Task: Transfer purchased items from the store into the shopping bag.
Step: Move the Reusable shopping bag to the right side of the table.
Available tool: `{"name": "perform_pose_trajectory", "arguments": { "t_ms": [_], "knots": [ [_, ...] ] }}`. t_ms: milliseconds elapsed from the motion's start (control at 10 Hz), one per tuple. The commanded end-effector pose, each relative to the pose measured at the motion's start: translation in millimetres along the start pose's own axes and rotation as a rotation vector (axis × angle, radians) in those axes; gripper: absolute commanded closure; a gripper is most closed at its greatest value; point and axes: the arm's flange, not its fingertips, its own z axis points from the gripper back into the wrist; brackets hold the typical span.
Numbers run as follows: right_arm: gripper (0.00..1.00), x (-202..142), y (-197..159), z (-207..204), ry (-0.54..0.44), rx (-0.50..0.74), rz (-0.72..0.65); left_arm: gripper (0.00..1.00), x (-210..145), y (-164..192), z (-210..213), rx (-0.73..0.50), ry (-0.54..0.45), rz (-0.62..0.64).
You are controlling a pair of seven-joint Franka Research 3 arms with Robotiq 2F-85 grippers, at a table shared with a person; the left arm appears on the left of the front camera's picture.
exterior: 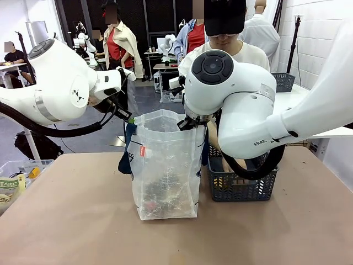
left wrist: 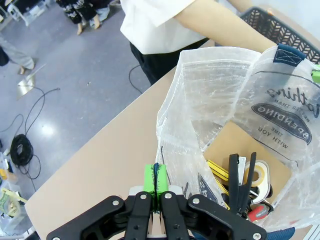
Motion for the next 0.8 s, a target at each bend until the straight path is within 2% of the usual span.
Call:
{"name": "perform_pose_trajectory", "arguments": {
  "t_ms": [0,700],
  "knots": [
    [1.0,1.9,-1.8,2.6,0.009,0.012,-0.008,1.0,4.5,1.5,1.0,0.001,-0.001,0.001],
    [1.0,1.9,-1.8,2.6,0.009,0.012,-0.008,1.0,4.5,1.5,1.0,0.001,-0.001,0.001]
  ]
}}
